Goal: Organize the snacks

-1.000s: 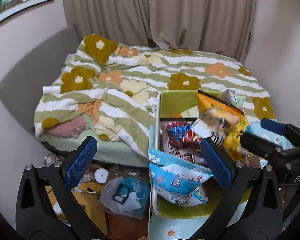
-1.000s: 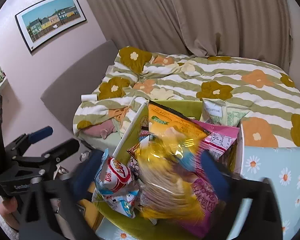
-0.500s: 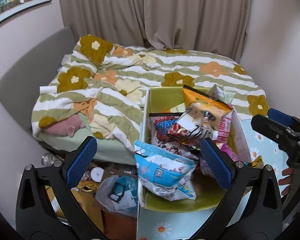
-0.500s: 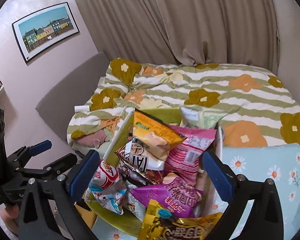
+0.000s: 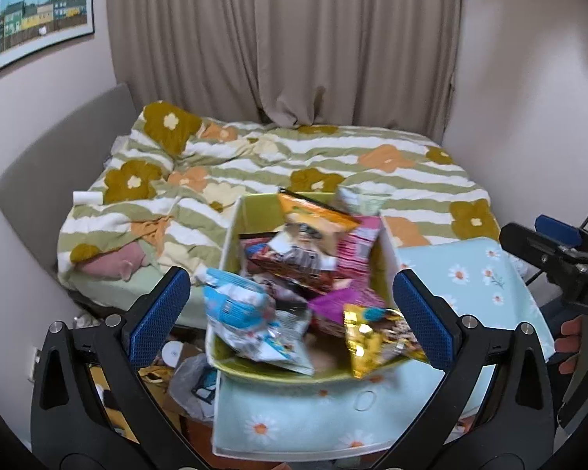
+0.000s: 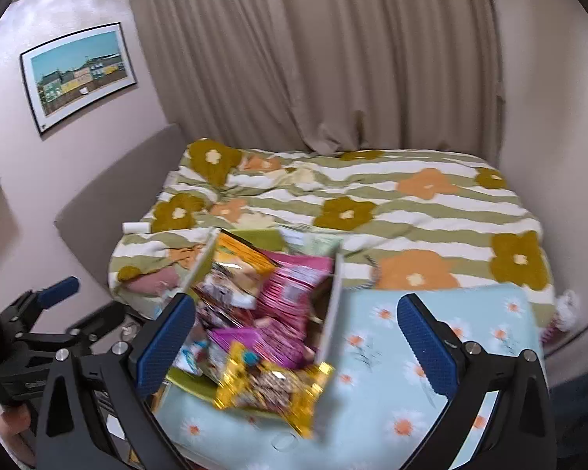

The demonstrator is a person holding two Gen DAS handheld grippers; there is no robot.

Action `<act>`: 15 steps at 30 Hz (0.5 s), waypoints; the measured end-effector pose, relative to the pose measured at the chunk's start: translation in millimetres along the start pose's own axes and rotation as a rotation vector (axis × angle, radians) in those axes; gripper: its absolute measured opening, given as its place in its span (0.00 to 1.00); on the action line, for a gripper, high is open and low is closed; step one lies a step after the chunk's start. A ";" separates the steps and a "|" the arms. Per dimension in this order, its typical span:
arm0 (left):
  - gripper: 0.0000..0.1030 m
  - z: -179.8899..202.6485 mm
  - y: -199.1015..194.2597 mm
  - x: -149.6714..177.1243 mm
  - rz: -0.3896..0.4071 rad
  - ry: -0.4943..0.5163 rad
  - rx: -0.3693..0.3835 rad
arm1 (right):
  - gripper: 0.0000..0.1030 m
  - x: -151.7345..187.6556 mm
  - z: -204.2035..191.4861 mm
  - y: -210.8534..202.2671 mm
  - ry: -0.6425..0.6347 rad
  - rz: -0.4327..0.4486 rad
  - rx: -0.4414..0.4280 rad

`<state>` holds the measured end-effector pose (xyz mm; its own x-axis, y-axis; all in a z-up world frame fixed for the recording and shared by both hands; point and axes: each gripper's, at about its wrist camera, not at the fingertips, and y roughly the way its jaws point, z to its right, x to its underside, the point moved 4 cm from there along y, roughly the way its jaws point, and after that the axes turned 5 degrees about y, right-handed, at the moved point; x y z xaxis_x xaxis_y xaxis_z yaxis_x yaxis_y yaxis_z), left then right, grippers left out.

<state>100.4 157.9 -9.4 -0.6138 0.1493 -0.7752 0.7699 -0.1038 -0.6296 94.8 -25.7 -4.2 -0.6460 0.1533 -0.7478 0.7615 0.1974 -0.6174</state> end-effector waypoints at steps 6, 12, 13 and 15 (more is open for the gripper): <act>1.00 26.8 -21.8 11.2 0.027 0.005 -0.002 | 1.00 22.9 24.5 -29.4 -0.006 0.001 0.079; 1.00 48.5 -36.8 18.1 0.055 0.017 0.003 | 1.00 39.5 42.8 -53.9 -0.027 0.015 0.158; 1.00 51.6 -38.3 19.6 0.057 0.022 0.002 | 1.00 41.8 44.6 -57.9 -0.030 0.020 0.172; 1.00 57.4 -40.2 21.4 0.062 0.033 0.001 | 1.00 43.9 50.6 -63.8 -0.029 0.031 0.203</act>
<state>46.3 108.8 -3.6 -0.5588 0.1751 -0.8106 0.8062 -0.1147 -0.5805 20.5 -80.6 -10.0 -0.6222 0.1282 -0.7723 0.7782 -0.0062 -0.6279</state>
